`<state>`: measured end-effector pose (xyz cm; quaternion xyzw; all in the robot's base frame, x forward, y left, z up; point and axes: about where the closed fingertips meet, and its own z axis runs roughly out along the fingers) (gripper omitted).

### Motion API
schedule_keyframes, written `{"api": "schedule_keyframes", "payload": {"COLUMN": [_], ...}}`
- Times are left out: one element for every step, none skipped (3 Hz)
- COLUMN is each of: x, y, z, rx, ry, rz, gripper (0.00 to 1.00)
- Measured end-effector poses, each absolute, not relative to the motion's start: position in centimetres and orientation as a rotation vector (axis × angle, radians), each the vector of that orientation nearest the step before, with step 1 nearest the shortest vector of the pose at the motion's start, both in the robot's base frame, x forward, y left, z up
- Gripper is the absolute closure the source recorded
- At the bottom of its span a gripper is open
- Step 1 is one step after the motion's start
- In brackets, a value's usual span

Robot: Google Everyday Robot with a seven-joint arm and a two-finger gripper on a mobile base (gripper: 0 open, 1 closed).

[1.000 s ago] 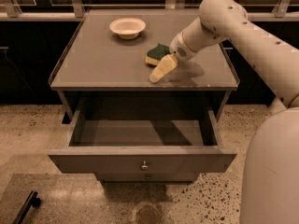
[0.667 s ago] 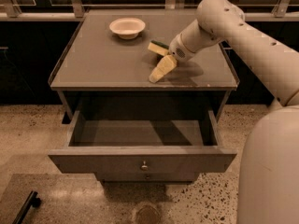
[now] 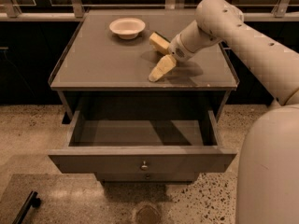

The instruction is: Place sponge into top drawer

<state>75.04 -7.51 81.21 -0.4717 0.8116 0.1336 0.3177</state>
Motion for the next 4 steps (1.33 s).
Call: {"api": "schedule_keyframes", "payload": {"x": [75.0, 75.0, 75.0, 75.0], "y": [-7.5, -7.5, -7.5, -7.5], "z": [81.2, 81.2, 82.0, 82.8], "rx": [-1.241, -1.241, -1.241, -1.241], "ry": [2.136, 2.135, 2.135, 2.135], "rz": [0.352, 0.352, 0.352, 0.352], "gripper": [0.42, 0.66, 0.88, 1.00]}}
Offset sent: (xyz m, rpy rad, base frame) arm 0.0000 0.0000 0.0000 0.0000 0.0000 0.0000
